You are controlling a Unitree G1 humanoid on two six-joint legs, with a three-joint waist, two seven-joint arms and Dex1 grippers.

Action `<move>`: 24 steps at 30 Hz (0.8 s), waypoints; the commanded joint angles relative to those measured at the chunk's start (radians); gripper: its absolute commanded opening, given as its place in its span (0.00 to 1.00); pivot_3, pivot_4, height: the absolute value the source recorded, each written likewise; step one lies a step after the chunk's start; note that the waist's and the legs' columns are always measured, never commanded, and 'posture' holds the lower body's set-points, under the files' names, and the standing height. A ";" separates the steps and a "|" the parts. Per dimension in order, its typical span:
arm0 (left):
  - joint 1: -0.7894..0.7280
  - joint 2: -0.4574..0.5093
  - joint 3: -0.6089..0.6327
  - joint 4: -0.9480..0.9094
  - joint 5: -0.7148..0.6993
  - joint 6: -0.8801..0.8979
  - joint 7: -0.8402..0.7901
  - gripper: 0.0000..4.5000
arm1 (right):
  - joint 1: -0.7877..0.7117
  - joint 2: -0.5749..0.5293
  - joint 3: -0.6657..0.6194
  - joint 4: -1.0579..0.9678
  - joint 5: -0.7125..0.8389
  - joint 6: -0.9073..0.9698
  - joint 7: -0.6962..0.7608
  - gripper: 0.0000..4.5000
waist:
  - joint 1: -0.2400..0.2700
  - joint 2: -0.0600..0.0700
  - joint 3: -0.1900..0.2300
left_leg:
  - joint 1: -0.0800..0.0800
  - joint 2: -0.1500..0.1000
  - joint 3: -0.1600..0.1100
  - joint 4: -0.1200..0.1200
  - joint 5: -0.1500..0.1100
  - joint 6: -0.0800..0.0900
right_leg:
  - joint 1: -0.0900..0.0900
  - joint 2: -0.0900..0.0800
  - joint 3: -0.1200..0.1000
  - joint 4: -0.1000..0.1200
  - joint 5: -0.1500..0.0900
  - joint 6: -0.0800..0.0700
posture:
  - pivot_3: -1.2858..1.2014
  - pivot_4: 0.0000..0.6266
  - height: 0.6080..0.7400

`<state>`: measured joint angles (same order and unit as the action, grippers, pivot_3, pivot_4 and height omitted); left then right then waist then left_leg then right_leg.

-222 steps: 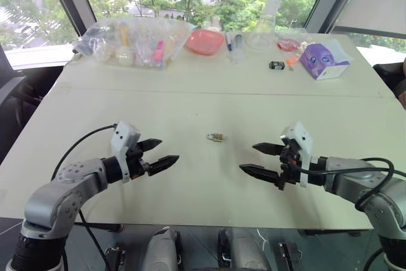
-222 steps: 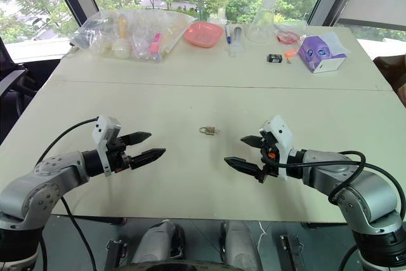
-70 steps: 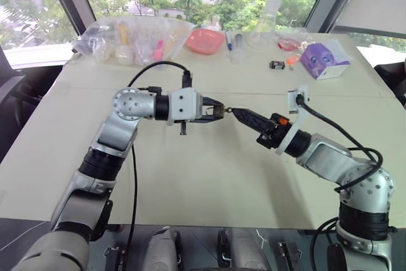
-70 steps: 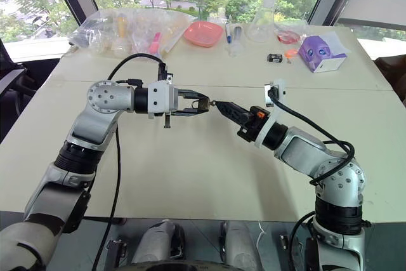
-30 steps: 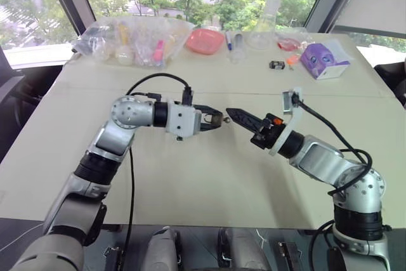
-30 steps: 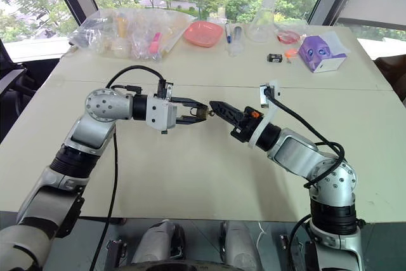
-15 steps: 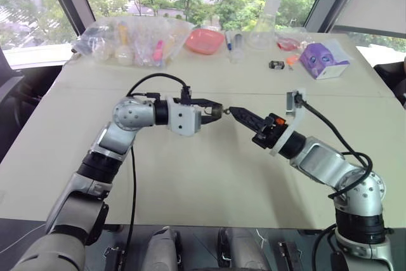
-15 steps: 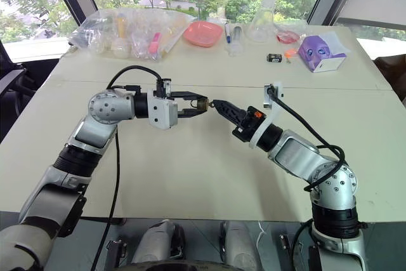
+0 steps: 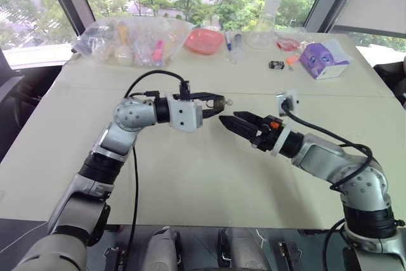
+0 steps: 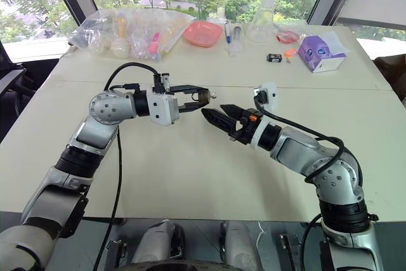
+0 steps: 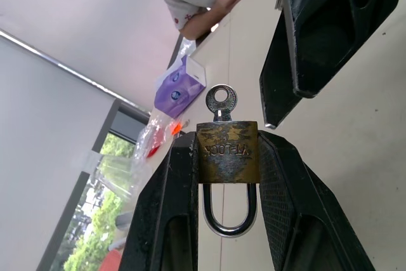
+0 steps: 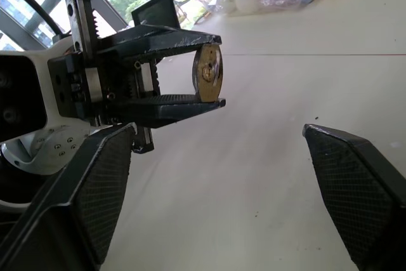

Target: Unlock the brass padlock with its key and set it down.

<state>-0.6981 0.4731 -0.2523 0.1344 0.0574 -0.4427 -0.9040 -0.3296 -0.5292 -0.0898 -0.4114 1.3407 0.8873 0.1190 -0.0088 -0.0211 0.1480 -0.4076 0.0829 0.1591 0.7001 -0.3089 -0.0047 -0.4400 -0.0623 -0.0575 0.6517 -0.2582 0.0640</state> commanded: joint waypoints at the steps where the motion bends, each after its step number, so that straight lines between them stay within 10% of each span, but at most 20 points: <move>1: 0.008 0.015 0.013 -0.037 -0.003 -0.017 0.014 0.16 | -0.023 0.014 -0.033 -0.008 0.035 -0.002 -0.005 0.99 | 0.000 0.000 0.000 | 0.000 0.000 0.000 0.000 0.000 0.000 | 0.000 0.000 0.000 0.000 0.000 0.000 | 0.52 0.24 1.00; 12: 0.011 0.020 0.007 -0.041 -0.008 -0.021 0.012 0.16 | -0.024 0.023 -0.041 -0.008 0.081 0.000 -0.031 0.99 | 0.000 0.000 0.000 | 0.000 0.000 0.000 0.000 0.000 0.000 | 0.000 0.000 0.000 0.000 0.000 0.000 | 0.52 0.24 1.00; 15: 0.010 0.024 0.006 -0.037 -0.007 -0.027 0.008 0.16 | -0.025 0.029 -0.041 -0.005 0.088 -0.003 -0.037 0.82 | 0.000 0.000 0.000 | 0.000 0.000 0.000 0.000 0.000 0.000 | 0.000 0.000 0.000 0.000 0.000 0.000 | 0.52 0.24 1.00; 22: 0.011 0.027 0.003 -0.041 -0.009 -0.034 0.001 0.16 | -0.035 0.050 -0.035 0.008 0.090 0.000 -0.046 0.03 | 0.000 0.000 0.000 | 0.000 0.000 0.000 0.000 0.000 0.000 | 0.000 0.000 0.000 0.000 0.000 0.000 | 0.52 0.24 1.00; 24: 0.013 0.027 0.001 -0.042 -0.007 -0.038 0.002 0.16 | -0.035 0.057 -0.033 0.009 0.094 -0.001 -0.051 0.01 | 0.001 0.000 0.000 | 0.000 0.000 0.000 0.000 0.000 0.000 | 0.000 0.000 0.000 0.000 0.000 0.000 | 0.52 0.24 1.00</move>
<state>-0.6757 0.4946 -0.2570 0.1343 0.0576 -0.4635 -0.9075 -0.3461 -0.4782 -0.1051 -0.3876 1.4109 0.8893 0.0688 -0.0082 -0.0211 0.1480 -0.4076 0.0829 0.1595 0.7001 -0.3087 -0.0050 -0.4400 -0.0625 -0.0576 0.6516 -0.2582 0.0640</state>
